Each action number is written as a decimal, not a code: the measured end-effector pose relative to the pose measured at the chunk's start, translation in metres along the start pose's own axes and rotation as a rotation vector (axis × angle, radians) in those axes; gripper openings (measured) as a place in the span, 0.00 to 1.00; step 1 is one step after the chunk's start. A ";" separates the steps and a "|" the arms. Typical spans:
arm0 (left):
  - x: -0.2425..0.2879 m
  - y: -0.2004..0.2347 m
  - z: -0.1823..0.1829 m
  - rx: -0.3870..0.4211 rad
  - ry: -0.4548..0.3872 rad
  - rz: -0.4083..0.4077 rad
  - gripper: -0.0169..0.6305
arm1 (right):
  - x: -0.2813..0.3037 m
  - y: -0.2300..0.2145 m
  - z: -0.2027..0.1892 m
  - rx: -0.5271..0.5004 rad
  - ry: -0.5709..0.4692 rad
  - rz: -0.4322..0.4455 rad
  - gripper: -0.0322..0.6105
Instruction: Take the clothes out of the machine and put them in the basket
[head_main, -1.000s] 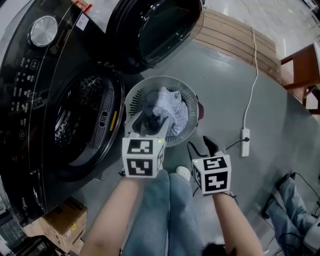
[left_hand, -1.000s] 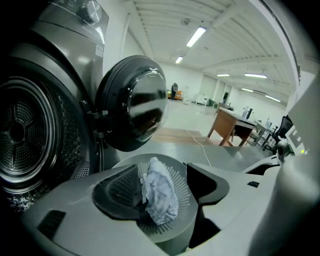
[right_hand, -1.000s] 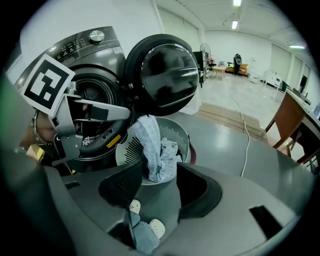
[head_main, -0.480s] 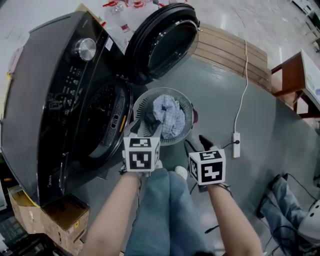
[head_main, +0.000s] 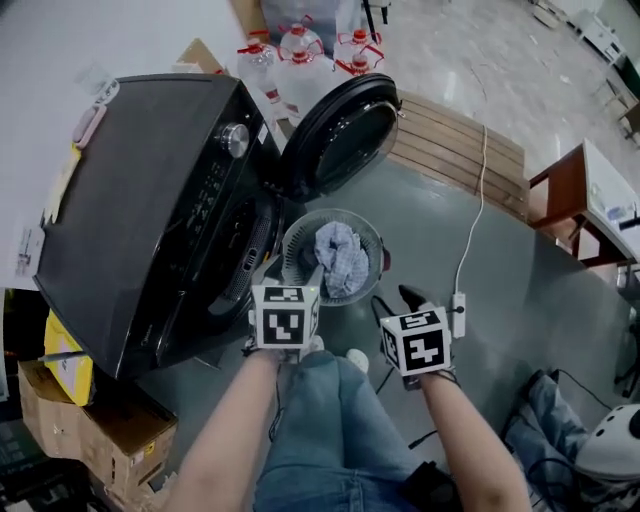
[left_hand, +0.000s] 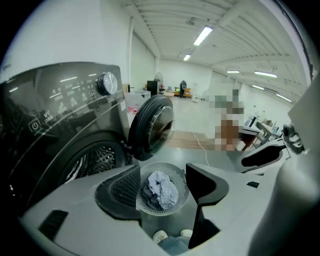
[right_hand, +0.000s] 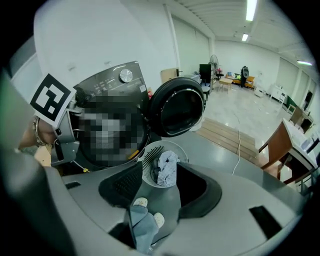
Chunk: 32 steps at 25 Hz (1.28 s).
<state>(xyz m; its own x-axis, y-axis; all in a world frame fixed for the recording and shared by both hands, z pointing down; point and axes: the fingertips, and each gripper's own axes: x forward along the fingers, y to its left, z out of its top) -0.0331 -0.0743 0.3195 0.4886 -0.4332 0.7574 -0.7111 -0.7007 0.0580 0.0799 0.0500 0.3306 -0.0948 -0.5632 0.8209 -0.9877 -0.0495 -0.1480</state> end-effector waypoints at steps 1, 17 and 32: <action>-0.007 0.000 0.006 0.000 -0.012 0.000 0.46 | -0.007 0.000 0.005 -0.011 -0.007 -0.004 0.38; -0.125 0.014 0.090 0.043 -0.201 0.060 0.46 | -0.123 0.009 0.099 -0.078 -0.163 -0.047 0.38; -0.227 -0.008 0.171 0.142 -0.509 0.092 0.46 | -0.235 0.042 0.194 -0.128 -0.561 0.020 0.38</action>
<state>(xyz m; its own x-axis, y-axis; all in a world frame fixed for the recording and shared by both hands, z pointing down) -0.0520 -0.0675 0.0363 0.6362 -0.6917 0.3418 -0.7041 -0.7016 -0.1092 0.0843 0.0203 0.0245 -0.0683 -0.9159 0.3955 -0.9969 0.0468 -0.0638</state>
